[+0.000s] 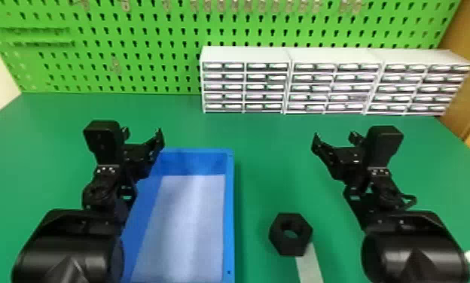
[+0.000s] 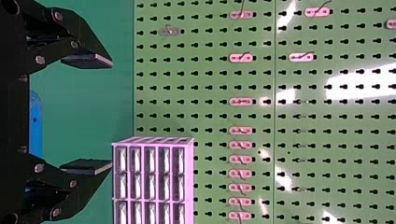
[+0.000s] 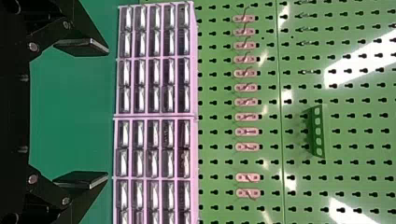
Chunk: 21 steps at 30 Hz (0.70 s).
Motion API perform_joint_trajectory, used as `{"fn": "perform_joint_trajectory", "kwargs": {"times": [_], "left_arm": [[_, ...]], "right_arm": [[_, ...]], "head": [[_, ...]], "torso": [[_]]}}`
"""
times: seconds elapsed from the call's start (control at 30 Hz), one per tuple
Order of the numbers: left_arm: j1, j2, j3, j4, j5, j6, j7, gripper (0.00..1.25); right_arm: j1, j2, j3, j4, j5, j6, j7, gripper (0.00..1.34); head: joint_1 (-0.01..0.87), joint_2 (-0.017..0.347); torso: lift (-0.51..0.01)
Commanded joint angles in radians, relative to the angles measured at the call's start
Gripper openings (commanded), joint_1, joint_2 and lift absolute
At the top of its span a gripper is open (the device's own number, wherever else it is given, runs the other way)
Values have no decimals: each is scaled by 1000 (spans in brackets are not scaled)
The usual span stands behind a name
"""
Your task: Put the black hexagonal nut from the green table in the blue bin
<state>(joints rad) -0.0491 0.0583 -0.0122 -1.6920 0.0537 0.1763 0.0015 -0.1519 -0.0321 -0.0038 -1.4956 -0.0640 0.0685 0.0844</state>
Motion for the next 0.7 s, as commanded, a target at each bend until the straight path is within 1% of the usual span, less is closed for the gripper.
{"fn": "perform_joint_trajectory", "kwargs": {"times": [0.0,0.67], "left_arm": [[0,0,1,0,0,-1,0,762],[-2,0,1,0,2,0,0,762]], "right_arm": [[0,0,1,0,0,-1,0,1002],[0,1,-5,0,-2,1,0,1002]], "head": [[686,51],[686,51]], "torso": [[-96],[-96]]}}
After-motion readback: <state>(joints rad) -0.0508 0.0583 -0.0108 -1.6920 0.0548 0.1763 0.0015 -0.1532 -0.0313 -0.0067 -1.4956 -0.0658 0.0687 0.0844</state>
